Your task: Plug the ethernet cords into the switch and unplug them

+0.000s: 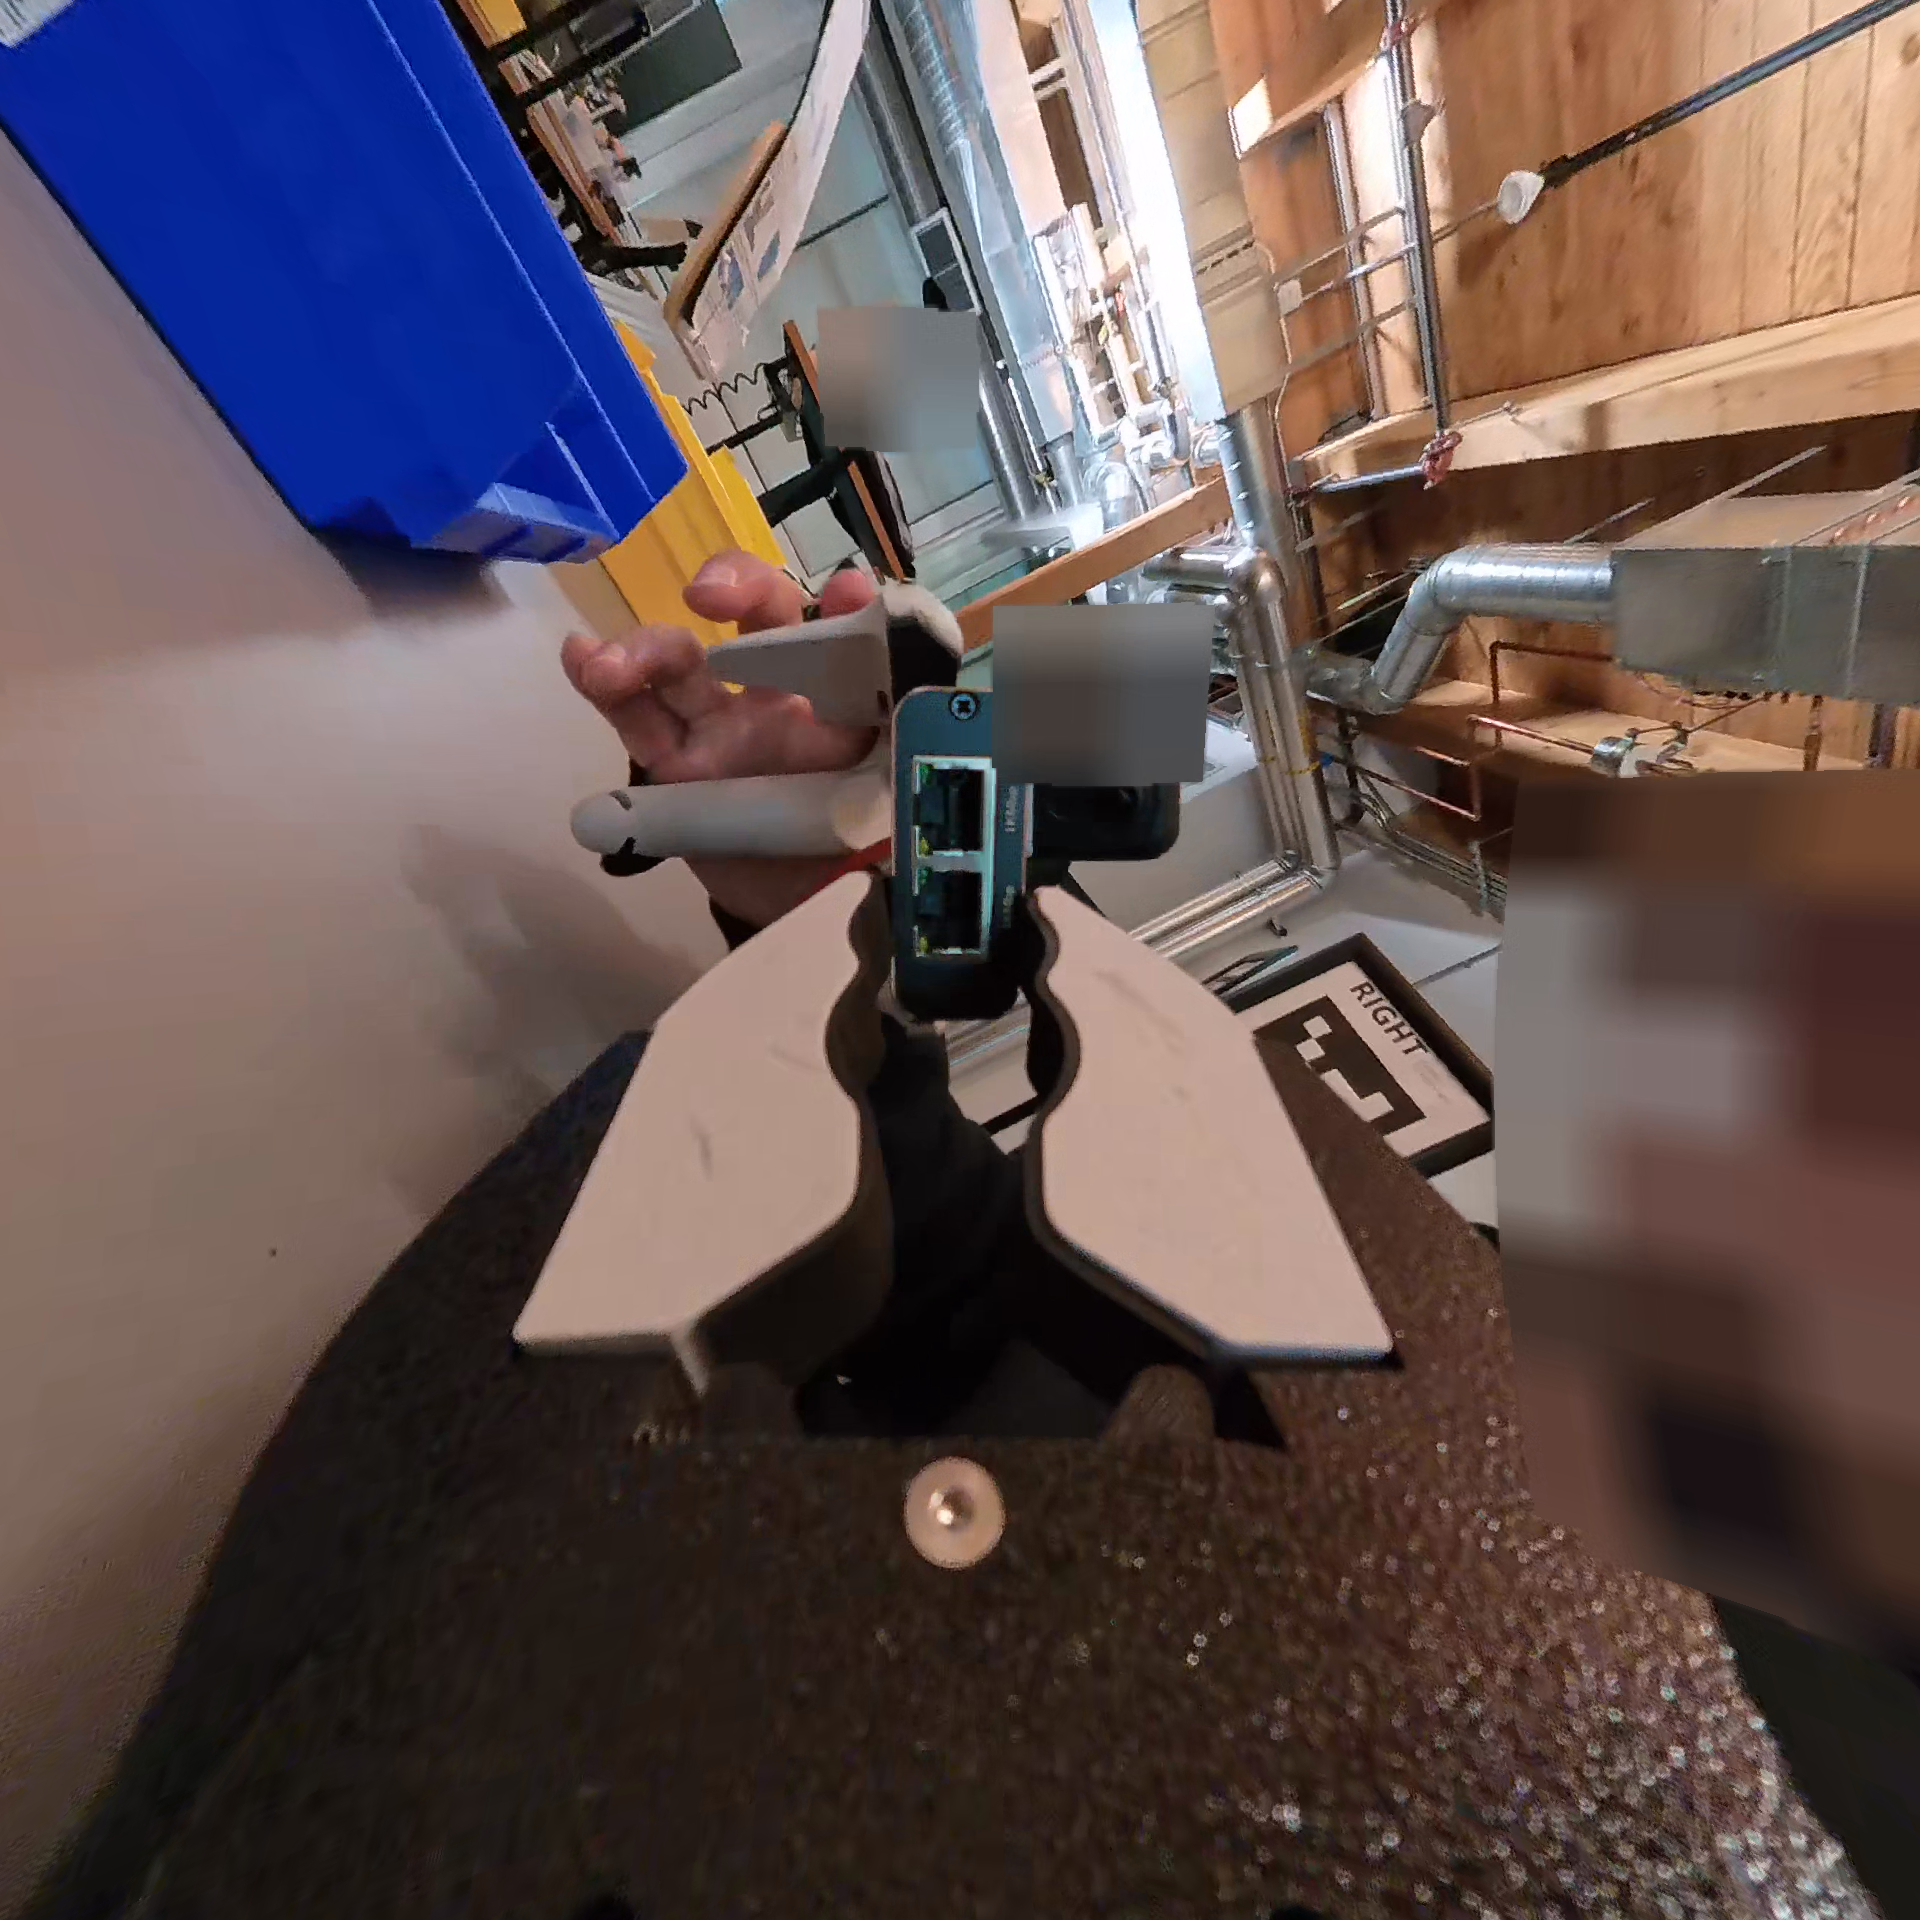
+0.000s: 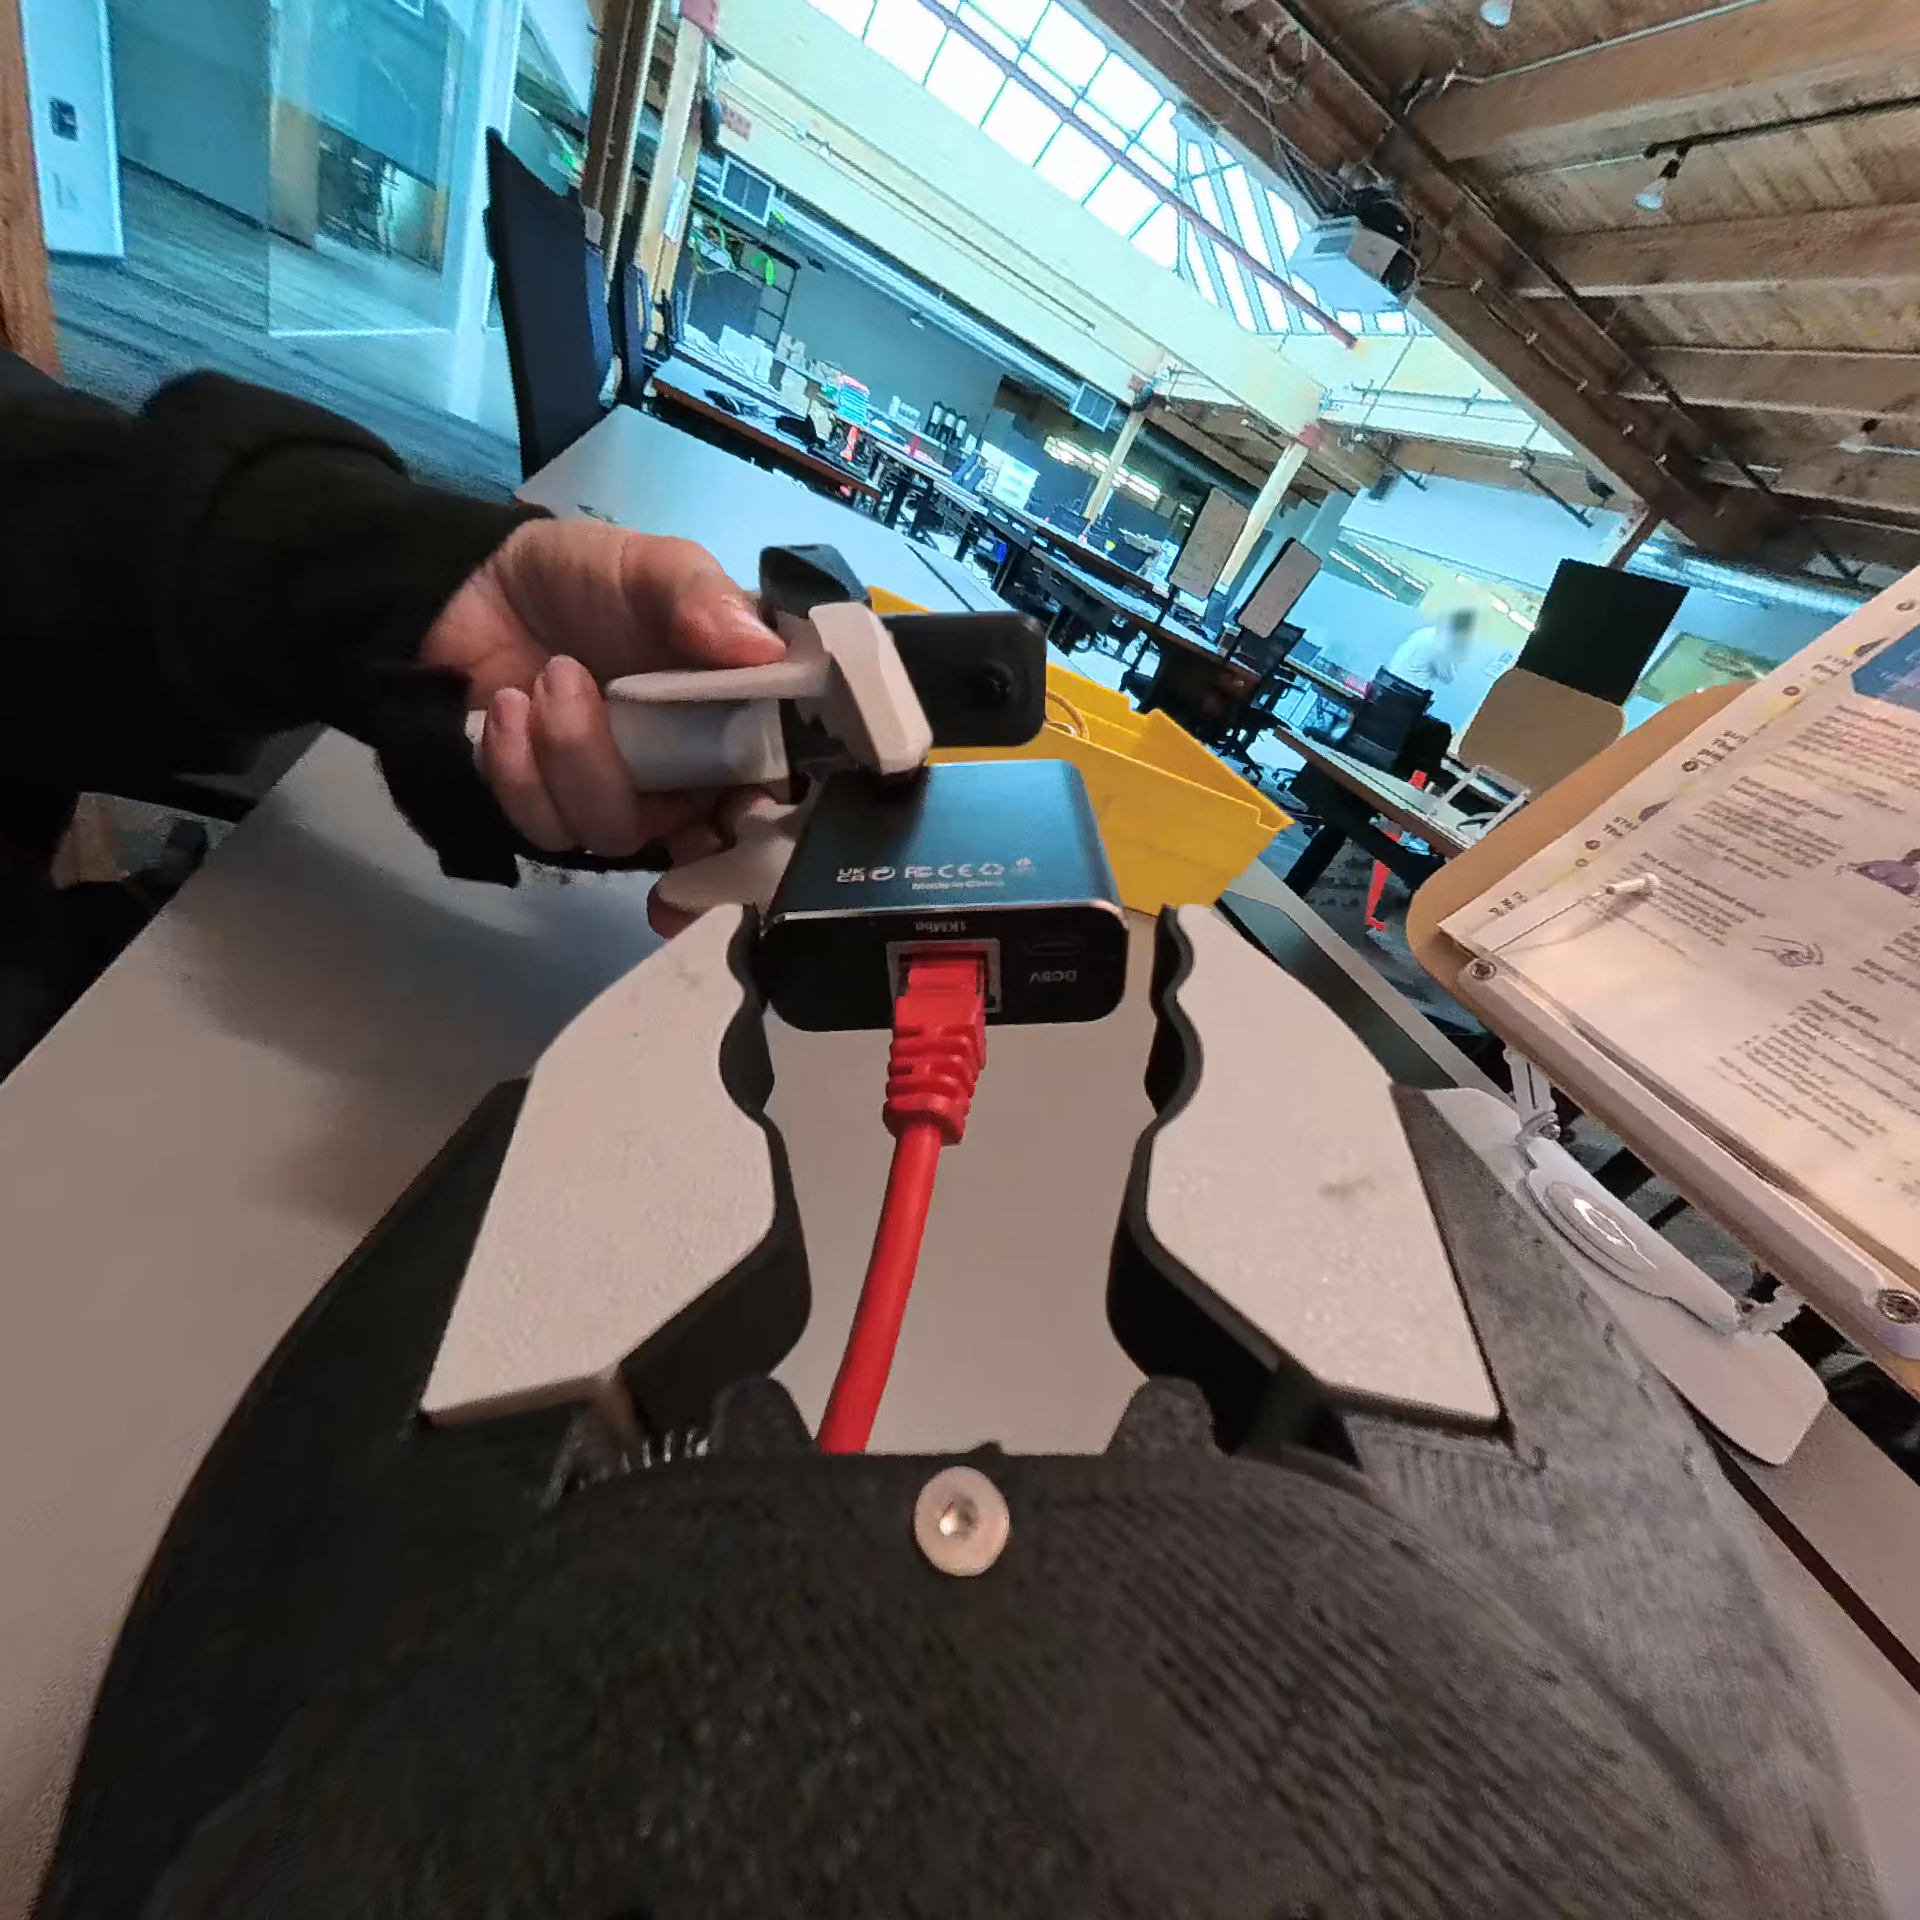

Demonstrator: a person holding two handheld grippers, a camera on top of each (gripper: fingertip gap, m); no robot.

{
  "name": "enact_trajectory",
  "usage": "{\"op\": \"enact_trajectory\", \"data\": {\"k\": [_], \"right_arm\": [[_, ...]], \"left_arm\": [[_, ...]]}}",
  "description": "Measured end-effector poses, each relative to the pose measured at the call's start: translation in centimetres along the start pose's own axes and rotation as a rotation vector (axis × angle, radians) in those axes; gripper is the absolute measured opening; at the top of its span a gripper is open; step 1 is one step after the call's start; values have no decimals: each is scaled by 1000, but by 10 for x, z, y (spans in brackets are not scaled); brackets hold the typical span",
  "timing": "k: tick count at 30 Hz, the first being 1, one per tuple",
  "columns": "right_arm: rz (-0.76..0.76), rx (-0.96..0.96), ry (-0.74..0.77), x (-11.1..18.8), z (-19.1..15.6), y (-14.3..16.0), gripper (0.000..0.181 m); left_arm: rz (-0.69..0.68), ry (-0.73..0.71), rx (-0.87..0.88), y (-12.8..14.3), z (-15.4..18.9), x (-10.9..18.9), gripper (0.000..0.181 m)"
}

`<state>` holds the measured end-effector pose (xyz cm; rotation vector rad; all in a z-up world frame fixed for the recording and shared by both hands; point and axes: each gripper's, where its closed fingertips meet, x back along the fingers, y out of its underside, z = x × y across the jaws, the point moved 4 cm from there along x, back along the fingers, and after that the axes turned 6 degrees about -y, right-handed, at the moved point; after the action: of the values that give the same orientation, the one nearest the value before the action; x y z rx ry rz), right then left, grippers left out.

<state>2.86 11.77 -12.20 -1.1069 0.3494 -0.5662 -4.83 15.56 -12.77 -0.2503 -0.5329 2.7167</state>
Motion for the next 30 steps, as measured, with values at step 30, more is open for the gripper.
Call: {"op": "enact_trajectory", "data": {"k": [30], "right_arm": [[135, -471, 135, 10, 27, 31, 62]], "left_arm": [[172, -783, -855, -46, 31, 85, 39]]}}
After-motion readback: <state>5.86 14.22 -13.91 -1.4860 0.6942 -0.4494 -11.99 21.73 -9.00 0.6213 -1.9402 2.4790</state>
